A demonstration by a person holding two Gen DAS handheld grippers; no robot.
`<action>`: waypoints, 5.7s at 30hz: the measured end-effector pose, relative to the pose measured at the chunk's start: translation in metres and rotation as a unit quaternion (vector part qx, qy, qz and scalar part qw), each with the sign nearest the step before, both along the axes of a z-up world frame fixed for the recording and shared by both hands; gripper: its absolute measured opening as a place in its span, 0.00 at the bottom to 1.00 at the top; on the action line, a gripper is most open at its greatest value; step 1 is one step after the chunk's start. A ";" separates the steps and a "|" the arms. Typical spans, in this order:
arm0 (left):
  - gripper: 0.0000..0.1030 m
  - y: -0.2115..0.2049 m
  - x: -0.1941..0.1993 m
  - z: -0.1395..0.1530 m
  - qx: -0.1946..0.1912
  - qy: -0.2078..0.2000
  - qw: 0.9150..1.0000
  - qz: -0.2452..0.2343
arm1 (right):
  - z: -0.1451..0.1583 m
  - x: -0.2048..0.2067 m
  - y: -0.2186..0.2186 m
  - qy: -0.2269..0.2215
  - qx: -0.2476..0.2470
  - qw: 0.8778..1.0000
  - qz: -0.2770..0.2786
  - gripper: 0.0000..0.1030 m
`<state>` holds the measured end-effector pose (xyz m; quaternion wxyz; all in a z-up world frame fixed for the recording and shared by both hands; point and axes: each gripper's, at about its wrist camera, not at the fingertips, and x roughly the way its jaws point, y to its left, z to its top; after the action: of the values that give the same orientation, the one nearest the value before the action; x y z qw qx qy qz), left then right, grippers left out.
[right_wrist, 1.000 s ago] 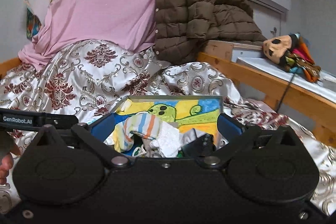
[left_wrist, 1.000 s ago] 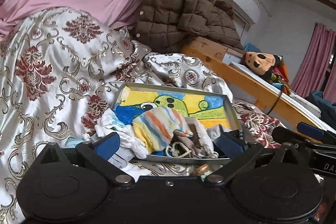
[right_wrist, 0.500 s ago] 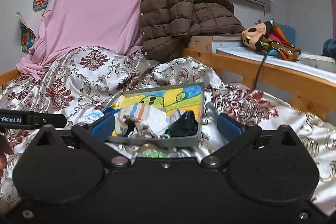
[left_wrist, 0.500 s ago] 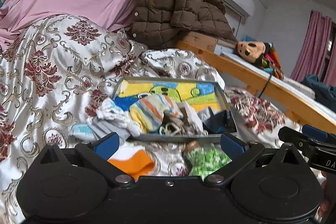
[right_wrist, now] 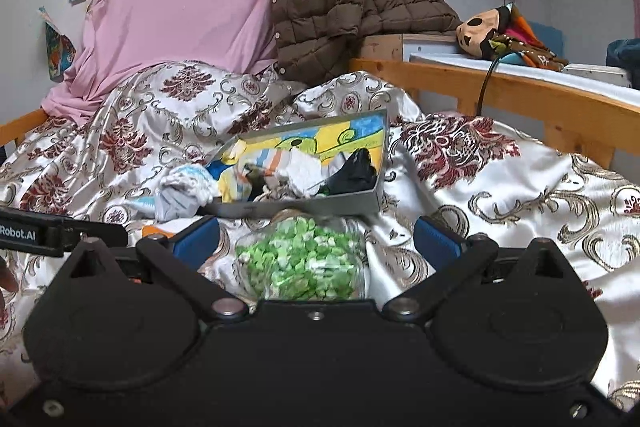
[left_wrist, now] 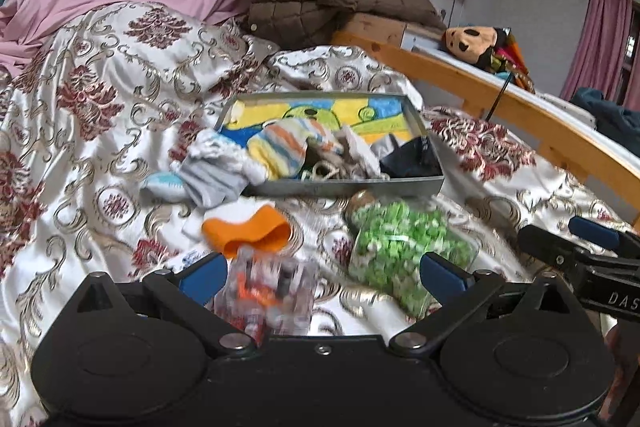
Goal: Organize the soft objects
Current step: 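Move both grippers back over the remaining items beside the tray, then grasp the orange band with the right gripper while the left grasps the white tissue, then lift the orange band and white tissue and carry them over the tray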
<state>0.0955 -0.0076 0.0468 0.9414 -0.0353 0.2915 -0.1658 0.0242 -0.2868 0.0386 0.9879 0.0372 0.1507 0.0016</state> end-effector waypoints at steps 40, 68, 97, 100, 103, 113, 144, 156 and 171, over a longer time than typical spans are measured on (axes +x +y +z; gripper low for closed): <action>0.99 0.064 -0.024 -0.026 -0.007 0.104 0.979 0.175 | -0.034 0.019 0.062 0.087 -0.010 0.988 0.124 0.99; 0.99 0.090 0.056 -0.028 -0.040 0.070 0.979 0.185 | -0.035 0.113 0.100 0.074 -0.033 0.986 0.149 0.99; 0.92 0.118 0.198 -0.075 -0.159 0.155 0.974 0.051 | -0.031 0.273 0.159 0.208 -0.079 0.953 0.205 0.98; 0.91 0.116 0.205 -0.082 -0.165 0.168 0.971 0.044 | -0.036 0.287 0.164 0.222 -0.079 0.950 0.206 0.92; 0.82 0.116 0.210 -0.088 -0.182 0.186 0.965 0.036 | -0.043 0.298 0.169 0.238 -0.076 0.947 0.201 0.83; 0.71 0.118 0.214 -0.106 -0.203 0.218 0.954 0.035 | -0.071 0.319 0.177 0.280 -0.052 0.933 0.219 0.45; 0.03 0.093 0.205 -0.069 -0.170 0.206 0.963 -0.019 | -0.005 0.282 0.138 0.198 -0.119 0.951 0.205 0.07; 0.02 0.078 0.189 -0.005 -0.181 0.115 0.976 -0.031 | 0.041 0.290 0.103 0.124 -0.100 0.973 0.169 0.07; 0.03 0.021 0.259 0.019 -0.218 0.062 0.974 -0.020 | 0.048 0.334 0.031 0.062 -0.015 0.996 0.058 0.08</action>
<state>0.3546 0.0136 0.0656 0.8877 -0.2443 0.3062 -0.2419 0.3587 -0.2559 0.0867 0.9754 0.0135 0.2133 0.0540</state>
